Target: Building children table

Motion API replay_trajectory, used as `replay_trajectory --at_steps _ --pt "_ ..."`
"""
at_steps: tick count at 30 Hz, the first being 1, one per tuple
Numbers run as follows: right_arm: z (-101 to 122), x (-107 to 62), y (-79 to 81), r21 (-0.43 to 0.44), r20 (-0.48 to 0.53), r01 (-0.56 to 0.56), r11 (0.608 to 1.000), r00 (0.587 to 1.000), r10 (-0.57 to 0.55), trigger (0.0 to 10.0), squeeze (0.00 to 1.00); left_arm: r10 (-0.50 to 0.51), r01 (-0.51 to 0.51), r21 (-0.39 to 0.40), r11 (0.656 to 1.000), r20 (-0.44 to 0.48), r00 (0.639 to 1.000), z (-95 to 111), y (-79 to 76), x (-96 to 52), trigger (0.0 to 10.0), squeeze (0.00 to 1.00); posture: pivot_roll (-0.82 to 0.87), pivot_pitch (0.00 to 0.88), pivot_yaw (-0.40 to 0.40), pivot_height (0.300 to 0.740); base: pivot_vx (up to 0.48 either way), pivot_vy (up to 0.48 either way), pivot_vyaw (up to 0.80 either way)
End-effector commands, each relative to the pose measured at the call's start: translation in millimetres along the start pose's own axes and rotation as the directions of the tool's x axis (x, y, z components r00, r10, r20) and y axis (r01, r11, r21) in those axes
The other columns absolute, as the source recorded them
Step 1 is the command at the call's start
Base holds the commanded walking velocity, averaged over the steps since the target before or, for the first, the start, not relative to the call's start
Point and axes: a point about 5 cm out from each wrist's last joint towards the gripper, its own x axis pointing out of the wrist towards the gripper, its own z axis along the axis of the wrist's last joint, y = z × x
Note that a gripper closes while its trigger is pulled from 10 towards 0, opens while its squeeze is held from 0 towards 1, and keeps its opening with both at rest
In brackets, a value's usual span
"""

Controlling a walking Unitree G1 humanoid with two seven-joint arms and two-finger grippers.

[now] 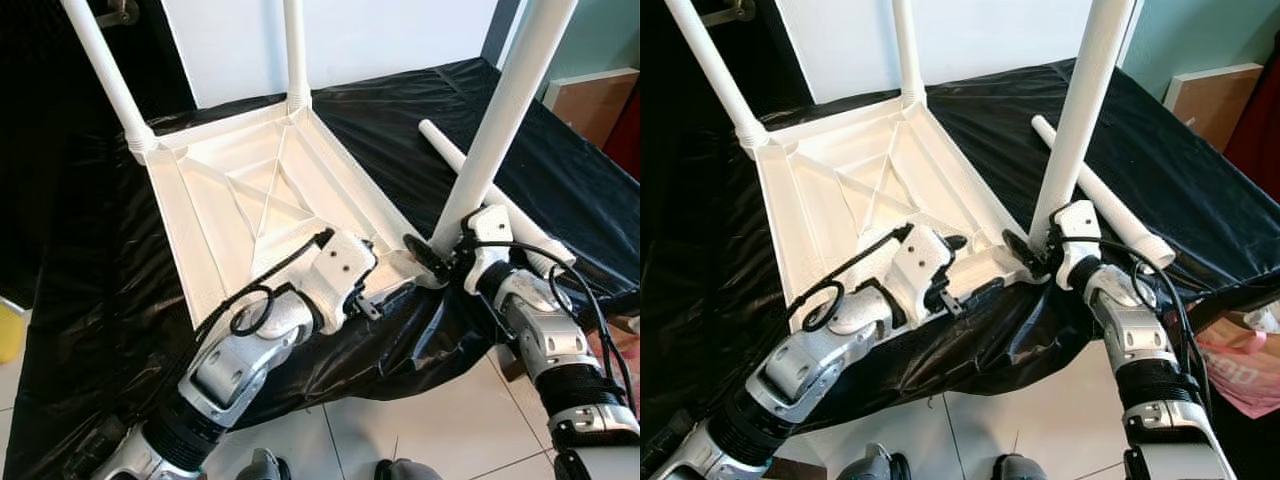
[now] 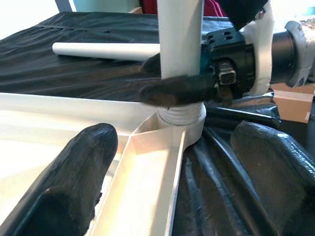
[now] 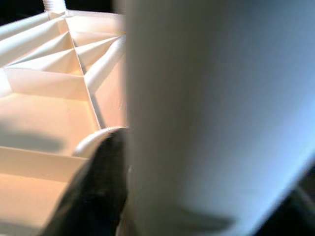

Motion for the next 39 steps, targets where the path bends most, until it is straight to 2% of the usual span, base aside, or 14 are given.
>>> replay_trajectory --at_steps 1,9,10,12,13,18,23,25,28,30,32,36,37,39 --pt "-8 -1.0 3.6 0.009 -0.029 -0.021 1.000 0.999 0.022 0.0 0.00 -0.120 0.120 0.003 0.993 -0.008 0.993 -4 -8.2 -1.0 10.0 0.00 -0.05 0.097 0.047 0.740 0.000 0.000 0.00" --pt "-18 -5.0 6.6 0.040 -0.049 -0.013 0.999 0.999 0.015 0.0 0.00 -0.121 0.121 0.005 0.993 -0.002 0.993 -3 -7.8 -1.0 10.0 0.00 -0.05 0.098 0.052 0.740 0.000 0.000 0.00" --pt "-20 -6.2 7.8 0.050 -0.055 -0.005 0.999 0.998 0.008 4.7 0.00 -0.122 0.122 0.006 0.993 0.001 0.993 -3 -7.8 -0.9 10.0 0.00 -0.05 0.099 0.055 0.740 0.000 0.000 0.00" --pt "-22 -6.9 8.5 0.055 -0.058 0.000 0.998 0.998 0.003 4.7 0.00 -0.123 0.123 0.007 0.992 0.002 0.992 -3 -7.9 -0.9 10.0 0.00 -0.05 0.099 0.055 0.740 0.000 0.000 0.00" --pt "-24 -7.9 10.0 0.060 -0.062 0.013 0.998 0.998 -0.009 10.0 0.00 -0.124 0.124 0.007 0.992 0.003 0.992 -2 -7.9 -1.0 10.0 0.00 -0.05 0.099 0.056 0.740 0.000 0.000 0.00" --pt "-27 -9.4 12.7 0.072 -0.068 0.068 0.995 0.996 -0.063 10.0 0.00 -0.126 0.126 0.005 0.992 0.006 0.992 -2 -7.8 -1.3 10.0 0.00 -0.05 0.100 0.057 0.740 0.000 0.000 0.00" --pt "-29 -7.8 17.3 0.077 -0.082 0.205 0.976 0.977 -0.198 10.0 0.00 -0.124 0.124 0.002 0.992 0.008 0.992 -2 -7.6 -1.5 10.0 0.00 -0.05 0.098 0.052 0.740 0.000 0.000 0.00" --pt "-29 -7.8 17.3 0.077 -0.082 0.205 0.976 0.977 -0.198 10.0 0.00 -0.124 0.124 0.002 0.992 0.008 0.992 -2 -7.6 -1.5 10.0 0.00 -0.05 0.098 0.052 0.740 0.000 0.000 0.00" --pt "-29 -5.7 24.5 0.129 -0.098 0.322 0.938 0.945 -0.311 10.0 0.00 -0.122 0.122 -0.001 0.993 0.011 0.992 -2 -7.8 -1.5 10.0 0.00 -0.05 0.093 0.046 0.740 0.000 0.000 0.00" --pt "-29 -5.4 26.5 0.134 -0.102 0.345 0.929 0.937 -0.333 10.0 0.00 -0.122 0.122 -0.001 0.993 0.012 0.993 -2 -7.9 -1.6 10.0 0.00 -0.05 0.093 0.046 0.740 0.000 0.000 0.00" --pt "-31 -4.6 35.5 0.133 -0.135 0.430 0.893 0.900 -0.413 10.0 0.00 -0.120 0.120 -0.001 0.993 0.014 0.993 -2 -7.9 -1.6 10.0 0.00 -0.05 0.090 0.041 0.740 0.000 0.000 0.00" --pt "-32 -4.4 39.3 0.124 -0.154 0.464 0.877 0.882 -0.445 10.0 0.00 -0.120 0.120 0.000 0.993 0.014 0.993 -2 -7.7 -1.6 10.0 0.00 -0.05 0.090 0.041 0.740 0.000 0.000 0.00" --pt "-34 -4.3 43.6 0.125 -0.178 0.511 0.850 0.855 -0.488 10.0 0.00 -0.119 0.119 0.001 0.993 0.014 0.993 -2 -7.5 -1.6 10.0 0.00 -0.05 0.088 0.037 0.740 0.000 0.000 0.00" --pt "-34 -4.3 43.6 0.125 -0.178 0.511 0.850 0.855 -0.488 10.0 0.00 -0.119 0.119 0.001 0.993 0.014 0.993 -2 -7.5 -1.6 10.0 0.00 -0.05 0.088 0.037 0.740 0.000 0.000 0.00"
